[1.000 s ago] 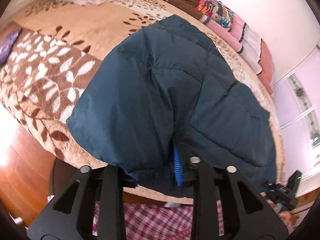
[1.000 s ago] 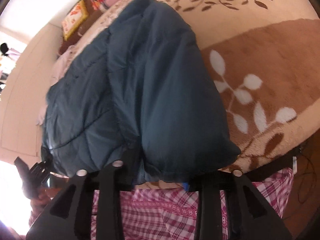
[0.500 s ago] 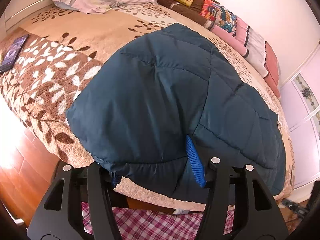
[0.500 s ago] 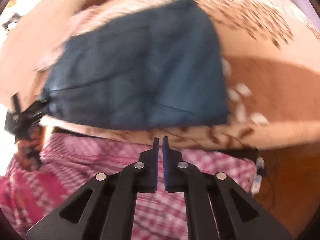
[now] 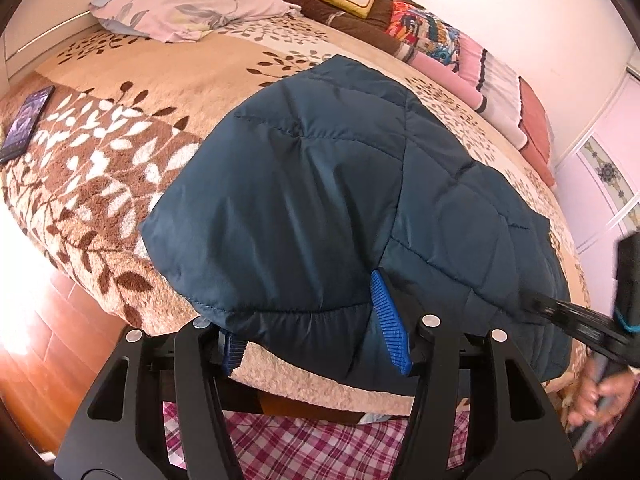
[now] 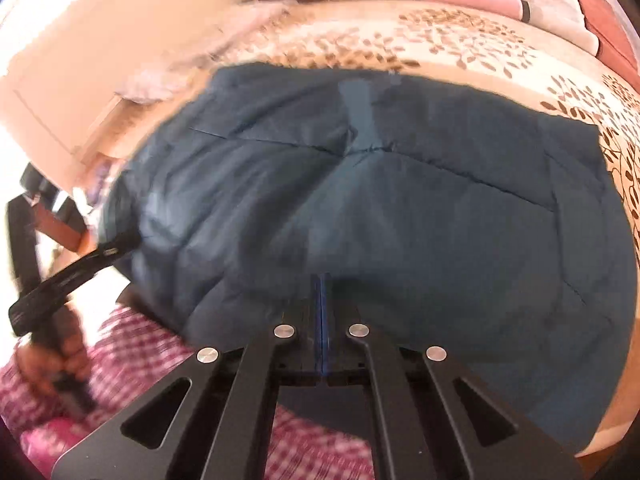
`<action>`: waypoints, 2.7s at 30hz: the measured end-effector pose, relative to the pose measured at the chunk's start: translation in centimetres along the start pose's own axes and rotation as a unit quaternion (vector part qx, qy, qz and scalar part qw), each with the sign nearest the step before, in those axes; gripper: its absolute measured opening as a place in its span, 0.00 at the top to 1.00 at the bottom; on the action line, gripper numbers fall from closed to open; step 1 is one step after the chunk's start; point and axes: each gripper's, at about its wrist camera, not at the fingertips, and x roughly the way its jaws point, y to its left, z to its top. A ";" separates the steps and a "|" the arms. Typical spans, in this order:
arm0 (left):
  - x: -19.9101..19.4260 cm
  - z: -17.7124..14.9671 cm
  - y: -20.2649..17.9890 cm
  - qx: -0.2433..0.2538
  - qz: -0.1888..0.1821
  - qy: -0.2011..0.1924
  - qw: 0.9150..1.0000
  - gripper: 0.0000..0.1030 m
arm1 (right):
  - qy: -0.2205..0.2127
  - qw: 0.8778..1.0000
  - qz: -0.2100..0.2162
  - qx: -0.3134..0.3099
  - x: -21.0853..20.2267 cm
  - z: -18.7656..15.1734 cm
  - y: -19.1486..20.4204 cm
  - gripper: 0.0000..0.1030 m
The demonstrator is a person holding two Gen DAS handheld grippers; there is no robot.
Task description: Fold large clothes
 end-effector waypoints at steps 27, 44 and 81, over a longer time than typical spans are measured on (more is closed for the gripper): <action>0.5 0.0 -0.8 0.005 -0.011 0.002 1.000 0.40 | -0.020 0.995 0.047 0.081 0.6 3.8 -4.6 0.99; 0.3 0.1 -1.8 0.028 -0.014 -0.006 0.999 0.33 | 0.056 0.991 -0.021 0.117 8.2 7.2 -7.9 1.00; 2.0 1.8 0.3 -0.081 -0.069 -0.023 0.994 0.80 | 0.019 0.990 -0.031 0.139 10.5 13.1 -9.0 1.00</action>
